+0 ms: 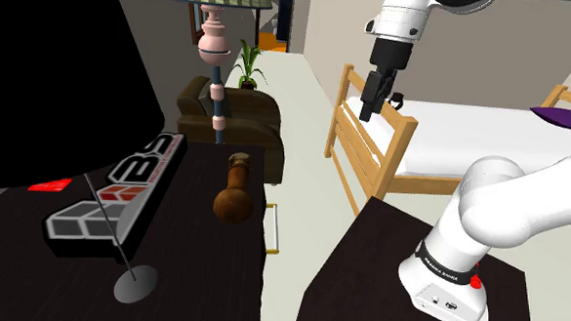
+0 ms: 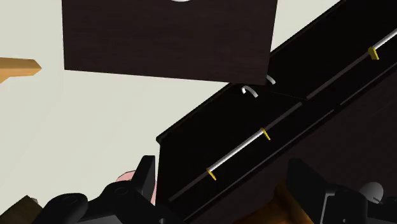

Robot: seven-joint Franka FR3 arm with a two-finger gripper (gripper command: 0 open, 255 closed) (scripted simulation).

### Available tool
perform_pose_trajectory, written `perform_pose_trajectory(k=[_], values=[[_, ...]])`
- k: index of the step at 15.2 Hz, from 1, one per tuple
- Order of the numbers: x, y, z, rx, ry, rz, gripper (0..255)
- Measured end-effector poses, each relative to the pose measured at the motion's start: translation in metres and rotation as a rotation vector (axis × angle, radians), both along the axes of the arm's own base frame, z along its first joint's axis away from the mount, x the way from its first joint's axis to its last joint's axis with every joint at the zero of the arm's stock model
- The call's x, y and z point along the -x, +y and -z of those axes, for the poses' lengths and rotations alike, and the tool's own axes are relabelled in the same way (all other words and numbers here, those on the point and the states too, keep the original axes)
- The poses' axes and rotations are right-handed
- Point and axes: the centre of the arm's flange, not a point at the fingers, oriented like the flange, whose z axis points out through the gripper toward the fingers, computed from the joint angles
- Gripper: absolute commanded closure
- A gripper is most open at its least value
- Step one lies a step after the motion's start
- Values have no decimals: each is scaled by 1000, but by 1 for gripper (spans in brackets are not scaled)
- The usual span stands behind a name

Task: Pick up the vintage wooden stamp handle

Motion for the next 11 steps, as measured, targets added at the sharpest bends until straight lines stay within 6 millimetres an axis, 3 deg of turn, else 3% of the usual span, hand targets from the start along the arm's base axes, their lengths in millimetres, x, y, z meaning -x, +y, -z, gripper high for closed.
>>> perform_pose_trajectory(k=[3,11], values=[[-8,13,8,4,8,29,0],[-73,80,58,30,58,225,0]])
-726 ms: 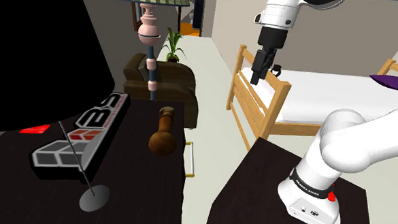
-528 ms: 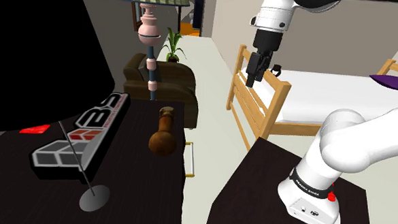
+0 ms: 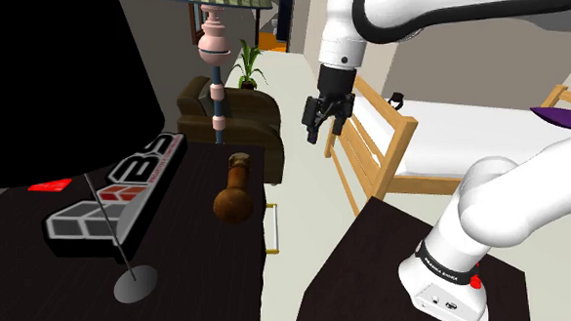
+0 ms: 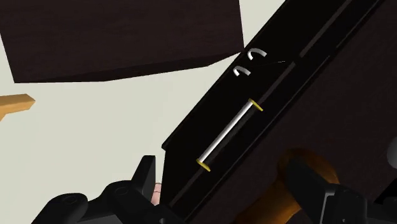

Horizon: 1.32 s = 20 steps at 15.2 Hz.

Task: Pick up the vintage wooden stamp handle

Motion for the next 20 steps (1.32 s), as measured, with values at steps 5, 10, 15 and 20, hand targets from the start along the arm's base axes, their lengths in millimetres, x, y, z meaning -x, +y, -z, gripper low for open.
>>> perform_pose_trajectory(k=[5,10,15,20], values=[[-48,35,30,17,31,128,0],[-98,65,71,32,62,255,0],[-150,88,111,47,95,383,0],[-198,100,148,62,125,501,0]])
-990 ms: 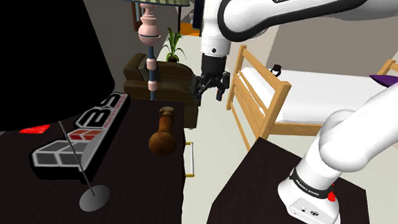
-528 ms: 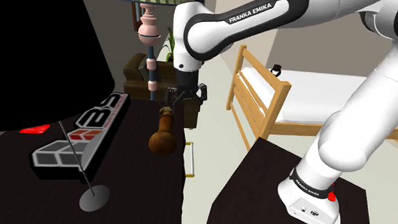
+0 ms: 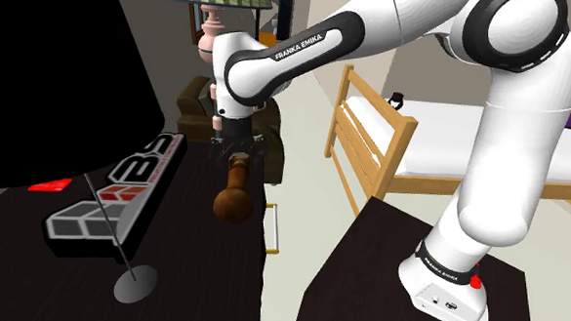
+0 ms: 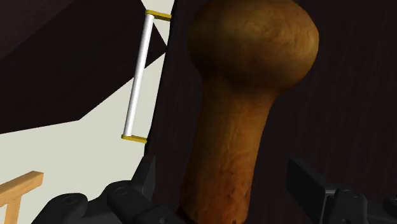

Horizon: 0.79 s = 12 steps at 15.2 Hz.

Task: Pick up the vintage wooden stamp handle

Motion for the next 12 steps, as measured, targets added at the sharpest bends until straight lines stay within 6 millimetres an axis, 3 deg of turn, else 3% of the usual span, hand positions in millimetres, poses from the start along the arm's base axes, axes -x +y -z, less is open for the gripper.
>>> perform_pose_trajectory(k=[8,9,12], values=[[-8,2,41,3,4,17,0],[-8,2,42,3,4,17,255],[-9,2,43,3,3,17,255]])
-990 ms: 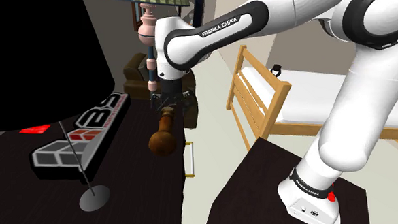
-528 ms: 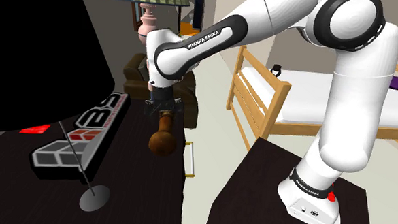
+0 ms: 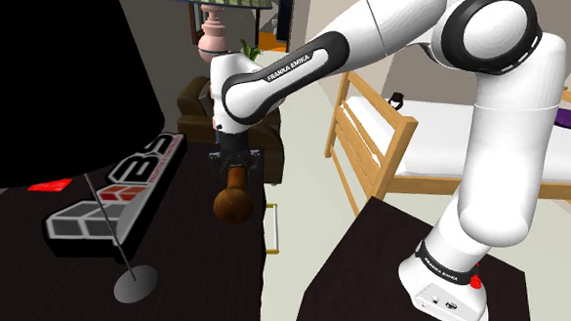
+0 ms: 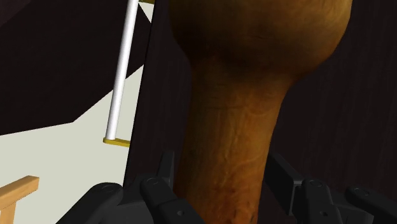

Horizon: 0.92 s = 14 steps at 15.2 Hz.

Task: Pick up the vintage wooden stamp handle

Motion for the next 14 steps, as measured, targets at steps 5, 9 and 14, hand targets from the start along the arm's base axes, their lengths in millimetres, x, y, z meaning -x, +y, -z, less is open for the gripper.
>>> perform_pose_trajectory(k=[5,9,14], values=[[0,0,0,0,0,0,255],[1,-1,-5,0,1,0,255],[0,1,-29,0,1,0,255]])
